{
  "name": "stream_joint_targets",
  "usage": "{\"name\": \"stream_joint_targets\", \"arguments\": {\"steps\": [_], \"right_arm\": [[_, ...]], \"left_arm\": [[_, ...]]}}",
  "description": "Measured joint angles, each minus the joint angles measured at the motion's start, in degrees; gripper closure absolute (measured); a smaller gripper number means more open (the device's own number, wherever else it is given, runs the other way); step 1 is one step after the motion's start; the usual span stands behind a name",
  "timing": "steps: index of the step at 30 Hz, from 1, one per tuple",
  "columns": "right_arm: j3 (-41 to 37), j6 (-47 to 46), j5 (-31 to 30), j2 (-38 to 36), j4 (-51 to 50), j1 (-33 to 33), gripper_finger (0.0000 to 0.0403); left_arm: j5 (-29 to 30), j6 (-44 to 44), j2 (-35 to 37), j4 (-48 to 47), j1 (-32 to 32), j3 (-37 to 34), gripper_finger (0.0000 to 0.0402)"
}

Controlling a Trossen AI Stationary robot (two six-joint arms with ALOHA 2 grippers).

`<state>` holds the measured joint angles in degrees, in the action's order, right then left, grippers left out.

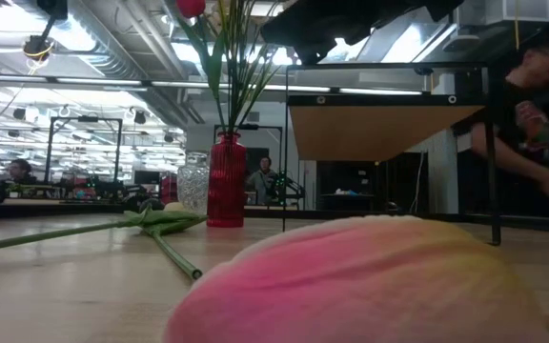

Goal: Pick and place flowers into a vace then onto a shelf
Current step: Put the yellow flowers into the transparent vase

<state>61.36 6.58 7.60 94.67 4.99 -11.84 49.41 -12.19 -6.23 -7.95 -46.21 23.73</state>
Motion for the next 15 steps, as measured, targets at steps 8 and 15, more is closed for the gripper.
{"name": "stream_joint_targets", "arguments": {"steps": [8, 15], "right_arm": [[0.00, -0.01, 0.00, 0.00, -0.02, 0.00, 0.0393], [0.00, -0.03, 0.00, 0.00, -0.01, 0.00, 0.0393]], "left_arm": [[-9.57, 1.16, -0.05, 3.63, 10.43, -2.78, 0.0390], [-20.82, 1.93, -4.60, 6.01, 21.91, -2.78, 0.0390]]}}
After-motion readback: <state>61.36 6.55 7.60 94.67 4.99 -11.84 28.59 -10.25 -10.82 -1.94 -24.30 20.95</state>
